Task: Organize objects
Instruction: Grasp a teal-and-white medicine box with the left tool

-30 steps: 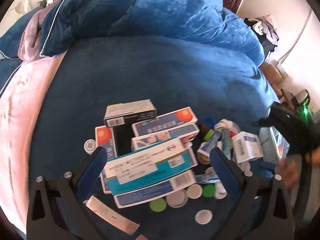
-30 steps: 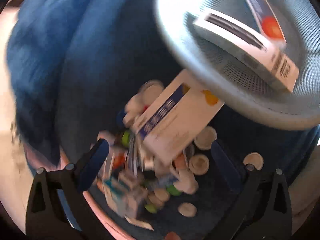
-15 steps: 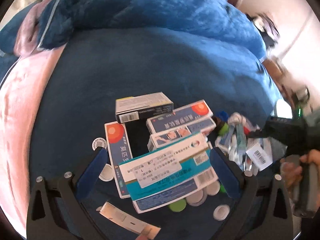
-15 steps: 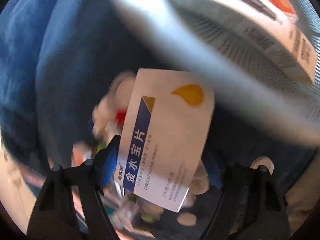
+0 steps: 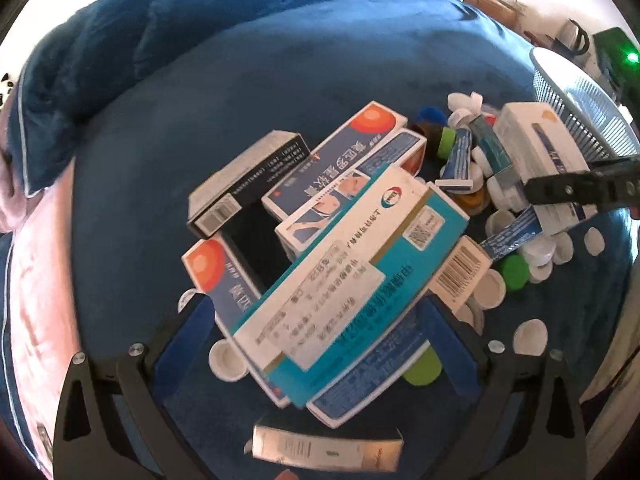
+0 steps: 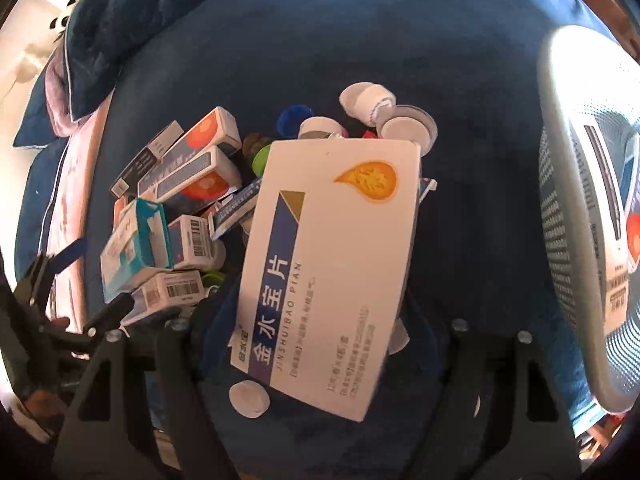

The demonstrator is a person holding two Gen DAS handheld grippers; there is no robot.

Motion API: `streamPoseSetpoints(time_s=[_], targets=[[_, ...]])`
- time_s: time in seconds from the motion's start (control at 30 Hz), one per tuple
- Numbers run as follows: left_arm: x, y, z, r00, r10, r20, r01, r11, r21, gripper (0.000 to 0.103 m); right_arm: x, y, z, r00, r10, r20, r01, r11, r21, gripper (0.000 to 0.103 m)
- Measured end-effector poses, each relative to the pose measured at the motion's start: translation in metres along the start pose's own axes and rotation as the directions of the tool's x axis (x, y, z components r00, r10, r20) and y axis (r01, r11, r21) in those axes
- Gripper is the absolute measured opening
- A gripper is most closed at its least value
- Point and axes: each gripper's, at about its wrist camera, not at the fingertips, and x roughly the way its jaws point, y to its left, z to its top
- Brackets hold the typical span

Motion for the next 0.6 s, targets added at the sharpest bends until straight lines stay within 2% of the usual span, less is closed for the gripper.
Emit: streamPoseSetpoints(time_s=[0.13, 0.2, 0.27, 0.33, 0.43, 0.53, 0.6], targets=[[0.009, 0.019, 0.006, 0.993, -0.113, 0.029, 0.115, 0.991, -0.072, 0.101, -0.006, 0.020, 0.014, 1.000, 0.020, -0.015, -0.020, 1.000, -0.019, 0.076], [0.011, 0.024, 0.004, 0.985, -0.168, 0.041, 0.171, 0.982, -0.084, 0.095, -0.005, 0.021, 0.016, 0.999, 0.027, -0.018, -0.027, 0.999, -0.016, 0.076], [0.009, 0.025, 0.002, 0.976, -0.212, 0.049, 0.216, 0.973, -0.087, 0.071, -0.013, 0.011, 0.019, 0.999, 0.039, -0.017, -0.039, 0.999, -0.002, 0.076], [0.004, 0.022, 0.000, 0.975, -0.214, 0.056, 0.218, 0.973, -0.076, 0.065, -0.016, 0.003, 0.021, 0.999, 0.047, -0.017, -0.047, 0.999, 0.014, 0.076], [0.000, 0.014, 0.000, 0.978, -0.199, 0.060, 0.203, 0.978, -0.058, 0.064, -0.013, 0.003, 0.022, 0.999, 0.042, -0.023, -0.041, 0.999, 0.029, 0.077], [-0.002, 0.005, 0.007, 0.986, -0.154, 0.060, 0.157, 0.987, -0.033, 0.065, -0.011, 0.003, 0.021, 1.000, 0.014, -0.028, -0.013, 0.999, 0.032, 0.077], [0.000, -0.001, 0.015, 0.990, -0.124, 0.070, 0.126, 0.992, -0.029, 0.075, -0.008, 0.011, 0.023, 0.999, 0.005, -0.039, -0.003, 0.999, 0.043, 0.077]])
